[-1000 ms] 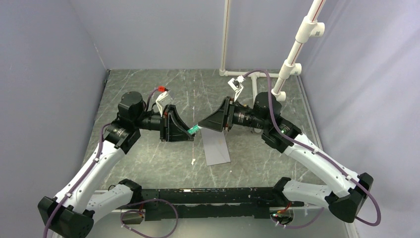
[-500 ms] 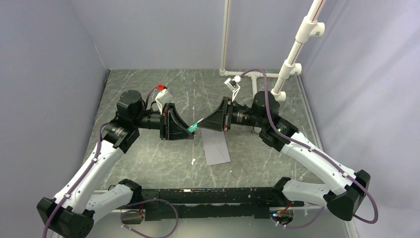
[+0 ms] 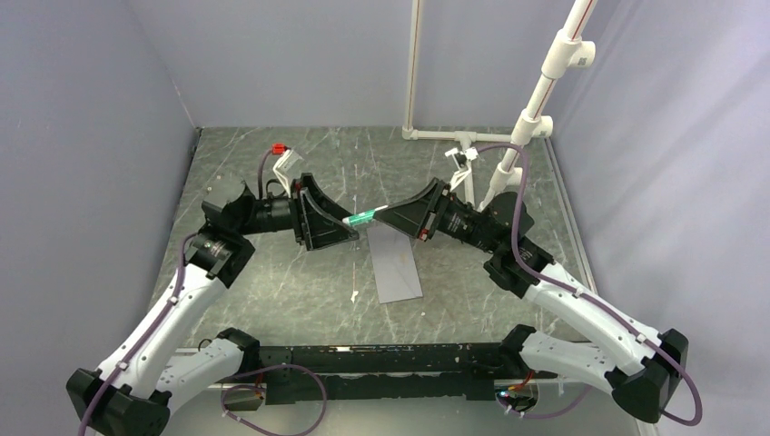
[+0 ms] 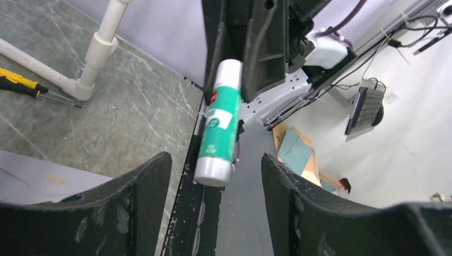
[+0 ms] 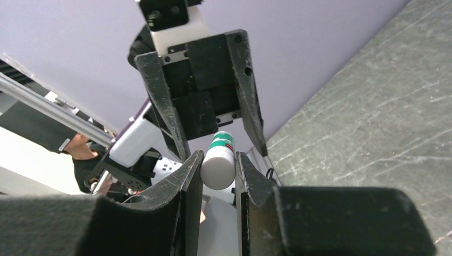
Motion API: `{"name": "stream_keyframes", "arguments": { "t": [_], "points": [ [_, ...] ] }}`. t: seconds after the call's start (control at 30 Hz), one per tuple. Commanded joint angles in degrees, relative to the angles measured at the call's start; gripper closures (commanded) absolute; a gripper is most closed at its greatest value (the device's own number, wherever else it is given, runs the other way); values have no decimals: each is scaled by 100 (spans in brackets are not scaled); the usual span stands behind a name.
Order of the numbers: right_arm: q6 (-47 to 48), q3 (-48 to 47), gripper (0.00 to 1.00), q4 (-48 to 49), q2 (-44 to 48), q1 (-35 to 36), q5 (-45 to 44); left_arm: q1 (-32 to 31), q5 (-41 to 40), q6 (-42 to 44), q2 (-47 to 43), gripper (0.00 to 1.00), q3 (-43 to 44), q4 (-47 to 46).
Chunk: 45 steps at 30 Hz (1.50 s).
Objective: Place the letter into the envelope and seal it
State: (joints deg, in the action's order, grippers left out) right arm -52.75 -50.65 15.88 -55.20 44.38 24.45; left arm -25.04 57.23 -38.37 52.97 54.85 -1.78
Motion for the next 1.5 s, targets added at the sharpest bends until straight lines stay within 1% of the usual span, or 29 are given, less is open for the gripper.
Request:
{"name": "stream_keyframes", "arguments": {
  "t": [0.0, 0.07, 0.13, 0.27, 0.4, 0.6, 0.93, 1.03, 1.1, 1.13, 1.23, 1.3, 1.33, 1.4, 1.43, 1.47],
  "points": [
    [-249, 109, 94, 818, 171, 3, -401, 8, -333, -1452, 25, 32, -407, -1608],
    [-314, 134, 94, 930, 115, 0, -363, 8, -347, -2085, 110, 31, -629, -2291],
    [-359, 133, 94, 1022, 34, -3, -305, 8, -458, -2595, 205, 30, -765, -2756],
    [-406, 145, 94, 1145, -57, 0, -288, 8, -717, -3646, 434, 29, -842, -3106],
    [-358, 169, 94, 1109, -54, -2, -388, 8, -788, -4307, 477, 30, -991, -3631],
    [-286, 187, 94, 991, -66, -10, -496, 8, -827, -4208, 362, 41, -891, -3118],
    [-229, 283, 94, 1081, -140, -19, -525, 8, -669, -4165, 388, 60, -712, -2881],
    [-197, 301, 95, 1058, -145, -17, -578, 8, -595, -4144, 420, 63, -654, -2813],
    [-192, 315, 95, 1062, -149, -20, -606, 8, -562, -4126, 429, 63, -638, -2775],
    [-187, 319, 95, 1070, -154, -17, -621, 8, -554, -4100, 433, 64, -626, -2744],
    [-189, 319, 95, 1051, -154, -28, -636, 8, -564, -4001, 411, 75, -595, -2625],
    [-200, 299, 94, 1009, -156, -26, -624, 8, -579, -3874, 378, 88, -554, -2471],
    [-193, 289, 92, 972, -163, -26, -572, 8, -598, -3793, 366, 96, -518, -2389],
    [-154, 238, 78, 874, -175, -51, -351, 8, -643, -3619, 328, 98, -479, -2199],
    [-103, 206, 69, 817, -163, -61, -252, 8, -677, -3533, 304, 97, -457, -2109],
    [-58, 186, 55, 755, -146, -75, -129, 8, -698, -3466, 288, 98, -439, -2014]
  ]
}}
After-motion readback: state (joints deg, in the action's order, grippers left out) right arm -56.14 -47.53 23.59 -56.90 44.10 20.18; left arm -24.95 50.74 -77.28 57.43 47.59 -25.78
